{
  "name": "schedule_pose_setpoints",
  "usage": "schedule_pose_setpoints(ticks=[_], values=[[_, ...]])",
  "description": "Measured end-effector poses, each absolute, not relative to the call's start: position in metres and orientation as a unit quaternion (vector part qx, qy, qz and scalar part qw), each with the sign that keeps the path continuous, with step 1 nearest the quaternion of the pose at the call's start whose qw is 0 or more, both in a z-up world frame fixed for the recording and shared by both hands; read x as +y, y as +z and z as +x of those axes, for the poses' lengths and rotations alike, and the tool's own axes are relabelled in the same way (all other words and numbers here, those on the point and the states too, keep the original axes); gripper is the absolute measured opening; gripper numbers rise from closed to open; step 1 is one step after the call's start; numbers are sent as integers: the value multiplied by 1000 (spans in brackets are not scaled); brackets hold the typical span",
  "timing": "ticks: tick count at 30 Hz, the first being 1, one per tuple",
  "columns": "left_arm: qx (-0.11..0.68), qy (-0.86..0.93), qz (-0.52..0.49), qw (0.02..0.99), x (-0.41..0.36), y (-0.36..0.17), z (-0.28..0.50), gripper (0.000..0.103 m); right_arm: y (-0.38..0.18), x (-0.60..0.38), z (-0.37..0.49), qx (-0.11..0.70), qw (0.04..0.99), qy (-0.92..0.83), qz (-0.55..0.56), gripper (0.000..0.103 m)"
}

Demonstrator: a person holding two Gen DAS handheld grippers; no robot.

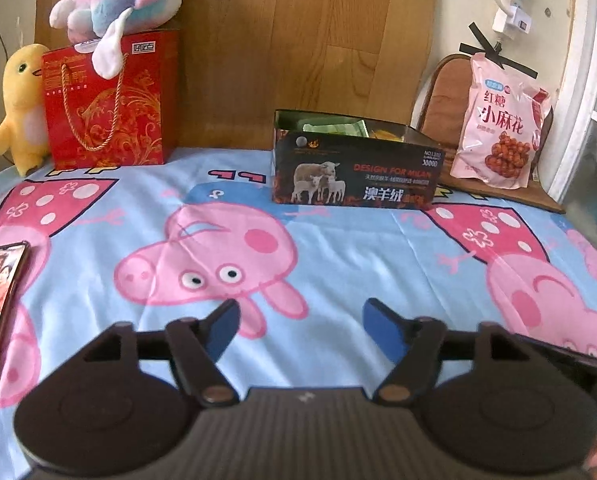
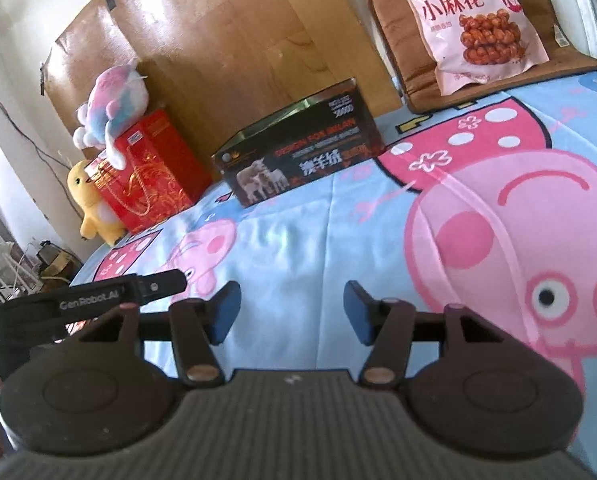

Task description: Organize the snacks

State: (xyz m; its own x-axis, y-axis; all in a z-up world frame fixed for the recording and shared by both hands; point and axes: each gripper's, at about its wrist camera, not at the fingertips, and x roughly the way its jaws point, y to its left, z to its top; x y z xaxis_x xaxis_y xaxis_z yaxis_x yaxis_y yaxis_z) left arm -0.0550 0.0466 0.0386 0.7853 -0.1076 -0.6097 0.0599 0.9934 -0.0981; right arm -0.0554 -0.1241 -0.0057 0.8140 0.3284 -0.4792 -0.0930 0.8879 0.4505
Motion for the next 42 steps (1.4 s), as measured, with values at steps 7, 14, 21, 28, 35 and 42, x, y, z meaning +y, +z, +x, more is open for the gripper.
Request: schedule_pose_setpoints(ticks=[7,14,21,28,35,42], values=[[306,-43,-23,951,38,45,-69,98,-3,-119,-65,282,930,115,206,60],[310,-28,-20,950,34,48,-72,103,0,-121,-71,274,932,107,212,67],[329,-17,-18,944,34,43,-68,103,-1,-121,-72,276,931,101,217,69],[339,-14,-14,941,30,39,-65,103,-5,-122,-70,281,929,95,222,72],[343,6,-8,939,24,32,-55,103,-10,-129,-68,277,931,67,227,83],[342,10,12,940,12,26,-48,103,-17,-142,-66,275,930,39,242,87]])
